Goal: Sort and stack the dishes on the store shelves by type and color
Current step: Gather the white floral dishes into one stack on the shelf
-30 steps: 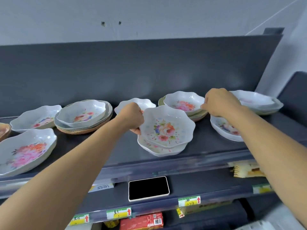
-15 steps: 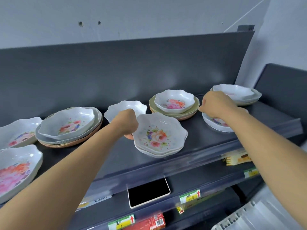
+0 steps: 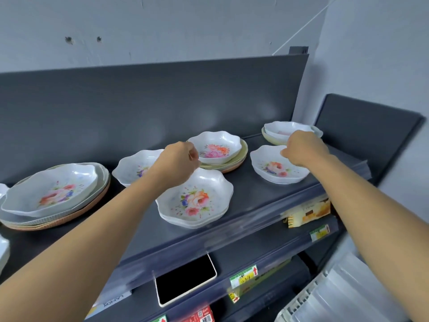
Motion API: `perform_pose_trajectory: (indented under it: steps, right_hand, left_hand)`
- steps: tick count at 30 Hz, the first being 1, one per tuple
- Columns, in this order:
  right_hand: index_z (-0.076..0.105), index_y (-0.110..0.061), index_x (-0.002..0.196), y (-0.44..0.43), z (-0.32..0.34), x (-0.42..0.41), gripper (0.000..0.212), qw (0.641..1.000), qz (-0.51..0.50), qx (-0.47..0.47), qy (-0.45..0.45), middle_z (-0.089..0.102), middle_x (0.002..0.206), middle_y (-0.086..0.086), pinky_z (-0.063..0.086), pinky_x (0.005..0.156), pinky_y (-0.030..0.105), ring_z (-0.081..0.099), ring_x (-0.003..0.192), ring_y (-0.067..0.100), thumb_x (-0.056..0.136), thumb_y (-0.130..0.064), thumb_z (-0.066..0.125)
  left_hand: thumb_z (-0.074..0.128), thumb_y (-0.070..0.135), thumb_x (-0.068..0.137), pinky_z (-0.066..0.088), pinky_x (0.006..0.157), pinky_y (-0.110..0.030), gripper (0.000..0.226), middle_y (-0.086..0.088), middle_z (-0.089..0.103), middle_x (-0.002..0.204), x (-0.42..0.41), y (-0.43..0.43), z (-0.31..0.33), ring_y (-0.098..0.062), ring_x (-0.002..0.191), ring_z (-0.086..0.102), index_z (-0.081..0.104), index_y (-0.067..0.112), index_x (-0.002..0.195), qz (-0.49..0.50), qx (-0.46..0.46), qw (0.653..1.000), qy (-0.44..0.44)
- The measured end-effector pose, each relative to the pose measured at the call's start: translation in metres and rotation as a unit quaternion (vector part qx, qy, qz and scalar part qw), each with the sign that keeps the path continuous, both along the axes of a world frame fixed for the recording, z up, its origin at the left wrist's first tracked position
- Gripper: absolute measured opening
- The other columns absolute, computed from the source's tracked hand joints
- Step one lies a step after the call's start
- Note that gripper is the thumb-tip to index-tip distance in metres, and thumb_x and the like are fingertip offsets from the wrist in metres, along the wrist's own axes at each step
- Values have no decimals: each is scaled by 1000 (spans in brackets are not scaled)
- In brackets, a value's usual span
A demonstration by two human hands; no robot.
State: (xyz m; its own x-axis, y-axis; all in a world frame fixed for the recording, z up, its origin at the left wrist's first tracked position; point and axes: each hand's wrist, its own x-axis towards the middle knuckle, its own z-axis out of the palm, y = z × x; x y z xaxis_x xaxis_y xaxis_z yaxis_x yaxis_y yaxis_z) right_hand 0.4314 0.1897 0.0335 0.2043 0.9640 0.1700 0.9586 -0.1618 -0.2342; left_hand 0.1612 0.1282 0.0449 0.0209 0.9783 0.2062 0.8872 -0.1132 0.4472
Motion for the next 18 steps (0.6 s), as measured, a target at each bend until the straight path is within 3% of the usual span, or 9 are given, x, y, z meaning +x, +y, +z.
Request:
perform_pose_trajectory:
  steps: [5, 8, 12, 16, 18]
  right_hand:
    - [41, -12, 67, -1, -17, 32, 26, 998, -45, -41, 6, 48, 74, 5, 28, 45, 26, 51, 75, 26, 89, -14, 54]
    - [36, -15, 64, 2, -25, 44, 30, 996, -45, -71, 15, 49, 81, 5, 29, 45, 26, 52, 75, 24, 88, -15, 55]
    - [34, -13, 63, 9, -30, 54, 33, 994, -49, -88, 44, 45, 67, 4, 29, 44, 26, 46, 57, 19, 88, -14, 55]
    - [42, -9, 66, 20, -33, 61, 26, 989, -38, -107, 91, 61, 76, 13, 40, 47, 25, 62, 63, 27, 88, -3, 54]
    - [43, -7, 64, 22, -31, 65, 26, 988, -31, -110, 102, 59, 69, 12, 39, 46, 25, 57, 56, 23, 87, 1, 51]
  left_hand:
    - [56, 21, 93, 42, 74, -27, 21, 3, 58, 94, 41, 15, 3, -19, 88, 55, 64, 13, 110, -65, 0, 998, 10]
    - [56, 20, 92, 41, 71, -25, 21, -2, 62, 96, 66, 27, 8, -19, 83, 55, 64, 11, 109, -88, 2, 996, 4]
    - [53, 21, 93, 36, 60, -23, 19, -1, 63, 97, 94, 41, 12, -18, 82, 51, 64, 11, 105, -98, 14, 995, 17]
    - [55, 24, 92, 28, 50, -12, 16, 5, 60, 94, 108, 55, 8, -14, 81, 49, 63, 17, 105, -89, 12, 995, 40]
    - [55, 23, 92, 32, 53, -15, 17, 4, 61, 95, 112, 63, 7, -15, 81, 51, 64, 15, 105, -95, 4, 995, 33]
